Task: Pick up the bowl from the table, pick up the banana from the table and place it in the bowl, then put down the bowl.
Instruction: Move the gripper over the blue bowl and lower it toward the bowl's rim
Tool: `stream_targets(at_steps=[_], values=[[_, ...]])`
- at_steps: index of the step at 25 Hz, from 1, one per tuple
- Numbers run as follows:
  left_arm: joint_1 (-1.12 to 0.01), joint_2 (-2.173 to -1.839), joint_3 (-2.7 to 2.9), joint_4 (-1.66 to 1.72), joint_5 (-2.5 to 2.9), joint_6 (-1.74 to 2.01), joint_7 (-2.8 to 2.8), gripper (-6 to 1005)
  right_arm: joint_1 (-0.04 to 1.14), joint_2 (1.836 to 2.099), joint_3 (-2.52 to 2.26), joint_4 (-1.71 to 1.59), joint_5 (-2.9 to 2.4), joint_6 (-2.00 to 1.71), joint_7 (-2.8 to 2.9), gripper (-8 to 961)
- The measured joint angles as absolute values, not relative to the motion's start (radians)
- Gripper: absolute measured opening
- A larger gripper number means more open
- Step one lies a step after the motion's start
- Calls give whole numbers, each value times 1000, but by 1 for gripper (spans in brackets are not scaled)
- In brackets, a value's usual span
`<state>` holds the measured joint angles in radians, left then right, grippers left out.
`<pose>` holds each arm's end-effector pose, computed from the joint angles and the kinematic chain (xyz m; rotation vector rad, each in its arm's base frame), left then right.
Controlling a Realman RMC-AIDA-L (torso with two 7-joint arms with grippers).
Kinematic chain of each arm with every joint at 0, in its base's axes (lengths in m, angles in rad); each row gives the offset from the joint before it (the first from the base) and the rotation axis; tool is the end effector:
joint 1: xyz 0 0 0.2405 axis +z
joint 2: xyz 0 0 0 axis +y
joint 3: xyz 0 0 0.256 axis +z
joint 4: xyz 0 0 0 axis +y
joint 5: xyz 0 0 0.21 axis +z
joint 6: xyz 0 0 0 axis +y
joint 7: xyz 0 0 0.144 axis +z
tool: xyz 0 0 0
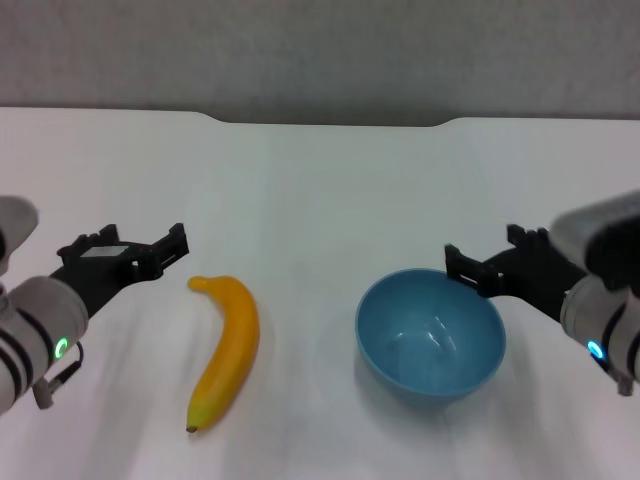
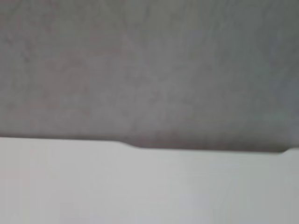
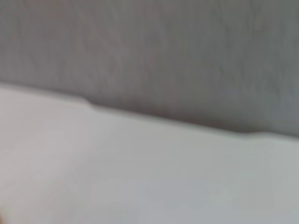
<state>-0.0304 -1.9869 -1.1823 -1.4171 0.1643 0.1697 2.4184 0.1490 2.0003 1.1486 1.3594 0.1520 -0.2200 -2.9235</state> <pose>-0.2441 0.3275 -0.0102 -1.7928 -0.9925 -0.4598 0.2198 0.3412 -0.0386 -2.0109 0.7785 0.3102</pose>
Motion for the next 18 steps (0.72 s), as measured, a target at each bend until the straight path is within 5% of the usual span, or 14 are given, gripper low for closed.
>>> stream_targets(at_steps=[8,18], values=[[-66,-2028,-1235,-1581,67,572,2679,892,310,2004,1202,1442,161,-704,-2922,891],[-73,-2029,-1310,-1550,-127,582,2837,891,310,2009,1196,1400,162,-694,-2842,892]])
